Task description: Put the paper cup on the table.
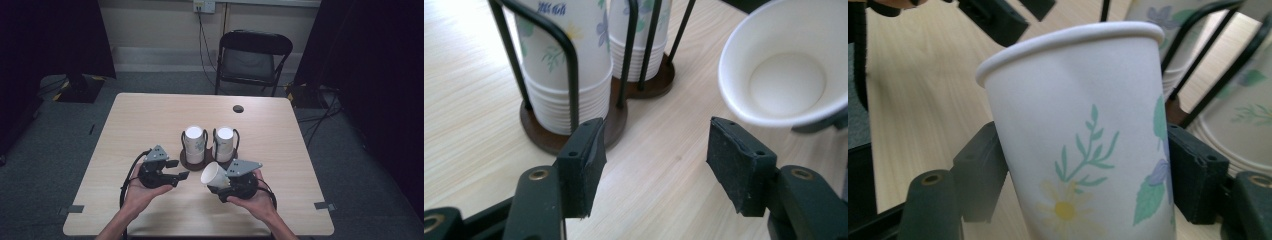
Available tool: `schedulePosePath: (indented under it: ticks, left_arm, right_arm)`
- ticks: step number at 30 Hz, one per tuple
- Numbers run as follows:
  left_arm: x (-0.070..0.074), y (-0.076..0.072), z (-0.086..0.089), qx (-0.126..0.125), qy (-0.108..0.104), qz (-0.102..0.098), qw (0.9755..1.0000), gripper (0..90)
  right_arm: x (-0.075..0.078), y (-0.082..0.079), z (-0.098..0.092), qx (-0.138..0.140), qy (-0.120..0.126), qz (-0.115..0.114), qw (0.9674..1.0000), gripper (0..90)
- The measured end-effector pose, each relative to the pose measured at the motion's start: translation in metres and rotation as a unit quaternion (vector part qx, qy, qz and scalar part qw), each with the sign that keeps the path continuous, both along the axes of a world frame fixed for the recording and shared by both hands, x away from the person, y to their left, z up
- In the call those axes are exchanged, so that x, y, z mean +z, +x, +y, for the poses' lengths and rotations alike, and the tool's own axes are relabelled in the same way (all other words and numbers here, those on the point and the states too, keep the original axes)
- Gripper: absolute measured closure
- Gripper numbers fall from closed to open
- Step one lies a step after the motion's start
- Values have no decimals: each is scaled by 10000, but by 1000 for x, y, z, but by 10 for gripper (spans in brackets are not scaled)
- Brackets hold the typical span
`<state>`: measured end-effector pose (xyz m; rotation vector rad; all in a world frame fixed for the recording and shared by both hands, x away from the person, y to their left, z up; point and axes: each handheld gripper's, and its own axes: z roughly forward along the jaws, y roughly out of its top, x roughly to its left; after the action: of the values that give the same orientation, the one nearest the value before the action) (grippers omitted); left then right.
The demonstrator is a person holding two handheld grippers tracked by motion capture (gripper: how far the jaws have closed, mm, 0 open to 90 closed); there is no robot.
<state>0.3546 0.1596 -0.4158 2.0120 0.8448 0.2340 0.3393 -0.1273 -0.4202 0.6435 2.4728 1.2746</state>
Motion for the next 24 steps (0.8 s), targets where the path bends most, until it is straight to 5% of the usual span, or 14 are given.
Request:
schedulePosePath:
  ticks: [11,24]
  left_arm:
    - [-7,0,16,145,-7,24,9999,318]
    - [-12,-1,34,449,42,101,9989,299]
  right_arm:
    - [5,-3,-30,-434,424,9,9982,266]
    - [0,-4,-53,-720,613,129,9954,266]
